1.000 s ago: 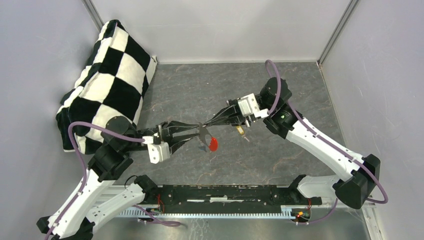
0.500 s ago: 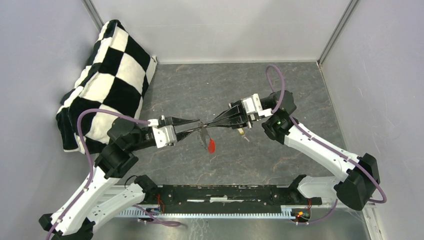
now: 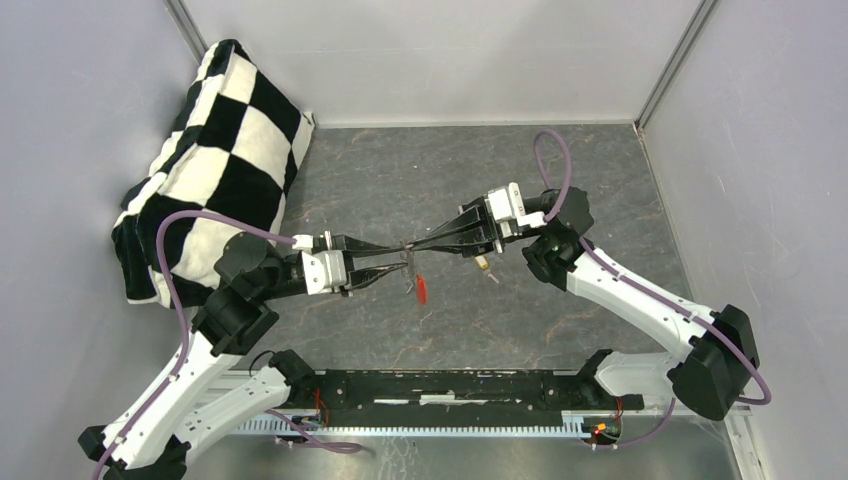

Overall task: Put the keys on the keyring
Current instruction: Adjust the keyring.

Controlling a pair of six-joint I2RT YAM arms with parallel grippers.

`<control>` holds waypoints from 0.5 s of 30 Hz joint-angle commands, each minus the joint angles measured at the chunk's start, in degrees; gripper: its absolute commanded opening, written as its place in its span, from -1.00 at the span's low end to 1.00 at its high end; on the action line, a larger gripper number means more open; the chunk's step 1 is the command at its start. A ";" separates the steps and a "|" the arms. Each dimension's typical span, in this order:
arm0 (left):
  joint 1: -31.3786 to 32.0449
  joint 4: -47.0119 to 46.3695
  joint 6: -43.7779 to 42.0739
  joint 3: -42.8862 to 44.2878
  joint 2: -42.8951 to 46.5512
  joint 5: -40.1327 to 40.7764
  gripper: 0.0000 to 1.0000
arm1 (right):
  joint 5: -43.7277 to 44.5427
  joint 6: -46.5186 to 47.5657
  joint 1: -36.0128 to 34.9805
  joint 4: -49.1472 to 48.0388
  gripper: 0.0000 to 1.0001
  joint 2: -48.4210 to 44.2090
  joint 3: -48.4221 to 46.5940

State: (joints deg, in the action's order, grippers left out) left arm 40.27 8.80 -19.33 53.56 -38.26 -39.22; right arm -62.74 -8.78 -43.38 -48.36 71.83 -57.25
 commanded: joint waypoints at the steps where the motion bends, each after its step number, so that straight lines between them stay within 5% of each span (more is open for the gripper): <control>1: 0.20 -1.30 0.86 0.36 -0.06 -2.61 -0.34 | 4.19 -0.05 -0.16 -1.92 -0.99 -0.15 0.46; 15: 0.22 -1.99 0.33 -0.03 0.09 1.97 -0.33 | 2.92 1.44 -1.24 -0.59 -0.99 -0.02 1.19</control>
State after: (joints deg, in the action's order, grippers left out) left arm 40.27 8.80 -19.33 53.56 -38.26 -40.36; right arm -59.90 -8.03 -44.18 -47.57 71.94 -56.34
